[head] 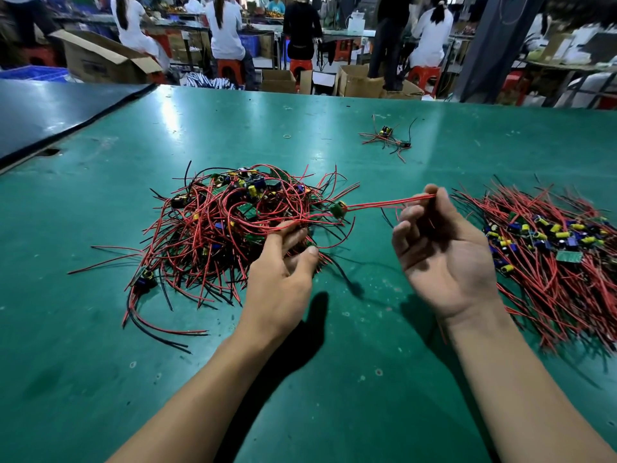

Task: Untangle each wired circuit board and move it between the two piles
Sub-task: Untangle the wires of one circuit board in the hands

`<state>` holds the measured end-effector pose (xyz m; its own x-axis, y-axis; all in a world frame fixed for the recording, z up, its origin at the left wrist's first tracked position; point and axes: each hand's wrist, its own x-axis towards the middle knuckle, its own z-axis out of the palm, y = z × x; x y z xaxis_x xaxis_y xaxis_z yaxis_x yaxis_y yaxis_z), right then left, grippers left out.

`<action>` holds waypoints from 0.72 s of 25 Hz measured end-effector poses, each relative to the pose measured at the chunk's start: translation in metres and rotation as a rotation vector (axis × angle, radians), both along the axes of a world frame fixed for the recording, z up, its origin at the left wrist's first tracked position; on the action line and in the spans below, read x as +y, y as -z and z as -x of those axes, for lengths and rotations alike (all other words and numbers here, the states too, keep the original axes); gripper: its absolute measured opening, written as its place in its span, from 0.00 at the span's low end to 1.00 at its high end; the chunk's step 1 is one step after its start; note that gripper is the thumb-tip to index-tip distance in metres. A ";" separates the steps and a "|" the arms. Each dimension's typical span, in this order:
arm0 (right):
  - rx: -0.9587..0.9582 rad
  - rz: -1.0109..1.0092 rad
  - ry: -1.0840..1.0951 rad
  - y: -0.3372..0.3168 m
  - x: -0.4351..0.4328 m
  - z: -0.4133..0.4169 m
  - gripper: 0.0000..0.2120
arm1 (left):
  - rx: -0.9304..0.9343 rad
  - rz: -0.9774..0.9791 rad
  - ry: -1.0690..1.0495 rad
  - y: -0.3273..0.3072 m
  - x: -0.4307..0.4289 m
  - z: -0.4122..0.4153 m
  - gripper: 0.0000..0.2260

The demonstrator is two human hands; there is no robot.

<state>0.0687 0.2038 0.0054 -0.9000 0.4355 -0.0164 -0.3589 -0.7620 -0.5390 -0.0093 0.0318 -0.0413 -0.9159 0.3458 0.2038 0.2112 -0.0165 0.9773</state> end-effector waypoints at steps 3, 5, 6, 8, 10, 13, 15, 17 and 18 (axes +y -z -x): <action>0.092 0.115 -0.073 0.001 0.006 -0.003 0.10 | -0.123 -0.089 0.019 -0.002 -0.002 0.000 0.05; 0.105 0.140 -0.180 0.002 0.005 -0.002 0.08 | -0.311 -0.167 0.128 -0.009 -0.002 -0.003 0.06; 0.083 0.126 -0.238 0.003 0.004 -0.002 0.08 | -0.421 -0.185 0.206 -0.012 -0.001 -0.005 0.11; 0.001 0.048 -0.317 0.005 0.002 0.000 0.09 | -0.599 -0.200 0.344 -0.018 0.002 -0.009 0.17; -0.098 -0.048 -0.330 0.006 -0.001 0.002 0.09 | -0.657 -0.192 0.445 -0.018 0.003 -0.011 0.16; -0.229 -0.191 -0.210 0.009 -0.002 0.006 0.07 | -0.667 -0.199 0.532 -0.018 -0.001 -0.013 0.11; -0.305 -0.249 -0.122 0.013 -0.001 0.009 0.06 | -0.678 -0.182 0.623 -0.019 -0.005 -0.014 0.08; -0.399 -0.325 -0.044 0.019 0.000 0.011 0.08 | -0.673 -0.135 0.683 -0.020 -0.007 -0.016 0.07; -0.445 -0.359 -0.012 0.021 -0.001 0.012 0.08 | -0.676 -0.134 0.684 -0.020 -0.006 -0.017 0.09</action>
<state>0.0568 0.2027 -0.0157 -0.8452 0.4737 -0.2476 -0.0311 -0.5060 -0.8620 0.0075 0.0254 -0.0209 -0.4637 0.8594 -0.2157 -0.4909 -0.0466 0.8700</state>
